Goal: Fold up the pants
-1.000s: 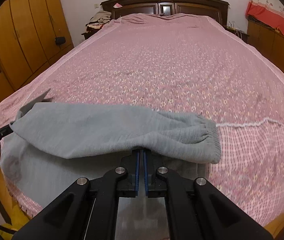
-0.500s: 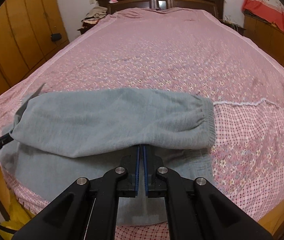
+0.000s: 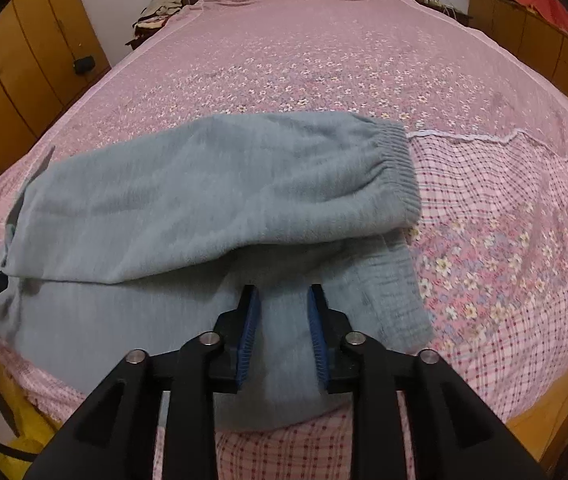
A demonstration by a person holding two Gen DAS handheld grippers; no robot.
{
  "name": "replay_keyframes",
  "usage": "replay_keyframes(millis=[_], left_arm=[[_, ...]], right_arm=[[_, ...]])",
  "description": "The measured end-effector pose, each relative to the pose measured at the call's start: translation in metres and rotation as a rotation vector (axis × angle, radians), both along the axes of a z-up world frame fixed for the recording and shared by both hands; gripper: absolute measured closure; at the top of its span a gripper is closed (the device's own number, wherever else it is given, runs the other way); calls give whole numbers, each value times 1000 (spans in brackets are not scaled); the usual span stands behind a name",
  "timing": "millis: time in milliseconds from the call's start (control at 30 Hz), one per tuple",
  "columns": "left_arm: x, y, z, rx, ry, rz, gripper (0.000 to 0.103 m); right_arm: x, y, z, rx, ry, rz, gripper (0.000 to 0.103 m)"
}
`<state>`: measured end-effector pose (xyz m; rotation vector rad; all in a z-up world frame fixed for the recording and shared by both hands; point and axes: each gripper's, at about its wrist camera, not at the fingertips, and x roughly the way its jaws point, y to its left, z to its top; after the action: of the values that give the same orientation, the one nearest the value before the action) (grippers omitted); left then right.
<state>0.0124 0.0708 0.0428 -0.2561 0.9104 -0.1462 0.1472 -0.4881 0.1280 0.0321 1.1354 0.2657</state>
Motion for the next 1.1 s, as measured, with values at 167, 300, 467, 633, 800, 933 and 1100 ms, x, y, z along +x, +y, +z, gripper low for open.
replay_keyframes(millis=[167,300,467,633,800,933,1100], left_arm=[[5,3,12,-40,-28,45,58],[18,6,10,-56,-19,95,58],[31,6,4,-42,-4,125,58],[40,5,-8,-34,22,135,58],[45,0,-24,-9,64,150,58],[41,1,-27,-8,54,160,58],[38,-2,-29,-3,60,179,58]], right_arm=[[-2,-15,17,68,-8,-94,61],[9,-31,20,196,19,-194,59],[26,-36,13,273,66,-258,58],[39,-34,1,289,87,-294,58],[45,-30,-5,274,86,-297,59],[43,-25,-6,259,68,-282,70],[41,-23,-5,266,59,-262,82]])
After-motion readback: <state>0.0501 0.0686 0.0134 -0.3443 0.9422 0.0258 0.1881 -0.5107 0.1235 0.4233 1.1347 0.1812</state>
